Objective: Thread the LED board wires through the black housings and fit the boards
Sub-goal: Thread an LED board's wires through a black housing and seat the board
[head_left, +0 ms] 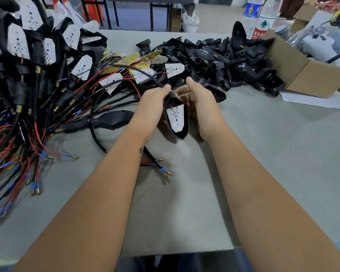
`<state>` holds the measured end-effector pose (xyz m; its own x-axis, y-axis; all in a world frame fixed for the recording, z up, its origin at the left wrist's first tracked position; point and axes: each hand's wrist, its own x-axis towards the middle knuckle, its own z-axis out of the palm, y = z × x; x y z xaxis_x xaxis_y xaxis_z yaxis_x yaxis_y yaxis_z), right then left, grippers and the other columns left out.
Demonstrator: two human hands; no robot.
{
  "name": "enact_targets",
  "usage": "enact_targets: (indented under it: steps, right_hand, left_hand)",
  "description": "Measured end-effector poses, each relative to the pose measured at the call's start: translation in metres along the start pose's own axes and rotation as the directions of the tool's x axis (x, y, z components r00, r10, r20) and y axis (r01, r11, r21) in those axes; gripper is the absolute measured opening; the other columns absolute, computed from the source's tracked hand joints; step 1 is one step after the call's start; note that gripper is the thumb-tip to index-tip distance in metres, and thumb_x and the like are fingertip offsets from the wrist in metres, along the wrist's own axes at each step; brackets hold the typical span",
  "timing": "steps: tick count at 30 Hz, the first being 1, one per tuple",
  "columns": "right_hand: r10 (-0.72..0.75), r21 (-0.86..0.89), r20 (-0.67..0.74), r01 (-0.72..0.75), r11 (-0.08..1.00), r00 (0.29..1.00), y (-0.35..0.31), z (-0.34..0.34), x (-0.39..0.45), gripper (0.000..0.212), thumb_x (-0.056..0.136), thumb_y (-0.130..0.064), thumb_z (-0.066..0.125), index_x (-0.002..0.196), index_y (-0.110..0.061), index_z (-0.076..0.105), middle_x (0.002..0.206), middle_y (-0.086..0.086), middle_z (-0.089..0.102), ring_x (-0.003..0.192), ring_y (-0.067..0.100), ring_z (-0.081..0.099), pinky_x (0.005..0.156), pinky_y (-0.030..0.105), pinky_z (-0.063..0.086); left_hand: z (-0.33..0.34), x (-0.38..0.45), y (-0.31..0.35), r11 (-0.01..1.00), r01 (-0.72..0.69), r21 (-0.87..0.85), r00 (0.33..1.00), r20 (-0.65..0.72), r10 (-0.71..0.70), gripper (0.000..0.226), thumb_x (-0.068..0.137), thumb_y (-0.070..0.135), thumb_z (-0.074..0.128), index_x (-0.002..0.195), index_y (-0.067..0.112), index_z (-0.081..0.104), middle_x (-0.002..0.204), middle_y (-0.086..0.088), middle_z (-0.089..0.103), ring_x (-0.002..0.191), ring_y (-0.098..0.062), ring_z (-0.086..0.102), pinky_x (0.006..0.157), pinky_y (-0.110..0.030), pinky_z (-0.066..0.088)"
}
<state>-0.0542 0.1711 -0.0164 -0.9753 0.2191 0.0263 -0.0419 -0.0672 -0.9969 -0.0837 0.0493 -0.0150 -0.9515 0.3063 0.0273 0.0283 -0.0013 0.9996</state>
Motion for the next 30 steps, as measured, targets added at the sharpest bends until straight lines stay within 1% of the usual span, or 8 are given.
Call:
enact_targets:
  steps: [4,7,10,12,17,21,26,30]
  right_hand:
    - [-0.09,0.022,0.001,0.09,0.996,0.996,0.002,-0.004,-0.001,0.024,0.093,-0.023,0.058,0.078,-0.011,0.073,0.073,0.004,0.066,0.072,0.017,0.06,0.073,0.03,0.047]
    - [-0.168,-0.027,0.005,0.168,0.985,0.986,0.002,-0.004,-0.004,0.02,0.092,-0.009,0.06,0.075,-0.009,0.071,0.068,-0.001,0.066,0.068,0.011,0.06,0.067,0.022,0.048]
    - [-0.19,-0.049,-0.095,0.186,0.981,0.977,0.0,-0.004,-0.004,0.02,0.094,-0.012,0.06,0.076,-0.01,0.069,0.061,-0.005,0.059,0.06,0.009,0.054,0.061,0.022,0.045]
    - [-0.165,-0.022,-0.146,0.163,0.986,0.976,0.0,-0.006,-0.003,0.02,0.095,-0.014,0.059,0.078,-0.009,0.069,0.064,0.004,0.056,0.061,0.017,0.05,0.059,0.029,0.043]
    - [-0.197,-0.297,-0.043,0.176,0.939,0.979,0.002,-0.01,-0.003,0.023,0.093,-0.013,0.06,0.078,0.002,0.07,0.064,0.01,0.05,0.058,0.012,0.043,0.058,0.024,0.036]
    - [-0.103,-0.469,0.11,0.143,0.872,0.989,0.002,-0.006,-0.007,0.021,0.091,-0.016,0.064,0.074,-0.006,0.072,0.052,0.001,0.044,0.045,0.007,0.037,0.049,0.016,0.033]
    - [-0.031,-0.555,0.157,0.115,0.824,0.987,0.0,-0.007,-0.011,0.019,0.088,-0.026,0.066,0.077,-0.013,0.075,0.061,0.006,0.053,0.054,0.012,0.047,0.06,0.025,0.039]
    - [0.001,-0.538,0.204,0.111,0.835,0.979,-0.005,-0.008,-0.014,0.019,0.088,-0.025,0.067,0.073,-0.019,0.076,0.06,0.0,0.054,0.054,0.011,0.043,0.057,0.023,0.036]
  left_hand:
    - [0.011,-0.008,0.002,0.948,-0.12,0.294,0.981,0.181,0.068,0.034,0.1,0.019,0.047,0.071,0.015,0.064,0.071,0.006,0.063,0.068,-0.005,0.058,0.071,-0.019,0.044]
    - [0.015,-0.01,0.001,0.896,-0.148,0.419,0.968,0.248,0.044,0.033,0.095,0.019,0.047,0.071,-0.002,0.056,0.069,-0.007,0.049,0.066,-0.014,0.044,0.066,-0.031,0.036]
    - [0.016,-0.011,0.002,0.901,-0.113,0.419,0.979,0.201,0.029,0.039,0.094,0.034,0.048,0.06,0.014,0.043,0.054,0.003,0.038,0.051,-0.009,0.035,0.054,-0.027,0.029]
    - [0.018,-0.008,0.0,0.915,-0.053,0.401,0.995,0.099,0.014,0.046,0.093,0.047,0.044,0.066,0.012,0.053,0.06,0.004,0.053,0.056,-0.01,0.047,0.059,-0.028,0.036]
    - [0.011,0.006,-0.002,0.998,0.034,0.057,0.992,-0.125,-0.027,0.042,0.105,0.038,0.032,0.097,0.013,0.065,0.079,-0.002,0.068,0.065,-0.014,0.062,0.052,-0.026,0.048]
    - [-0.009,0.01,0.002,0.907,-0.061,-0.417,0.973,-0.228,-0.04,0.037,0.107,0.036,0.028,0.105,0.013,0.057,0.081,-0.002,0.072,0.064,-0.012,0.064,0.054,-0.023,0.052]
    - [-0.02,0.008,0.003,0.837,-0.114,-0.535,0.949,-0.308,-0.067,0.029,0.108,0.031,0.03,0.096,0.02,0.054,0.065,0.004,0.062,0.06,-0.011,0.058,0.056,-0.022,0.045]
    - [-0.021,0.011,0.003,0.811,-0.144,-0.567,0.94,-0.335,-0.067,0.031,0.107,0.026,0.031,0.084,0.017,0.05,0.063,0.005,0.054,0.06,-0.011,0.056,0.06,-0.022,0.047]
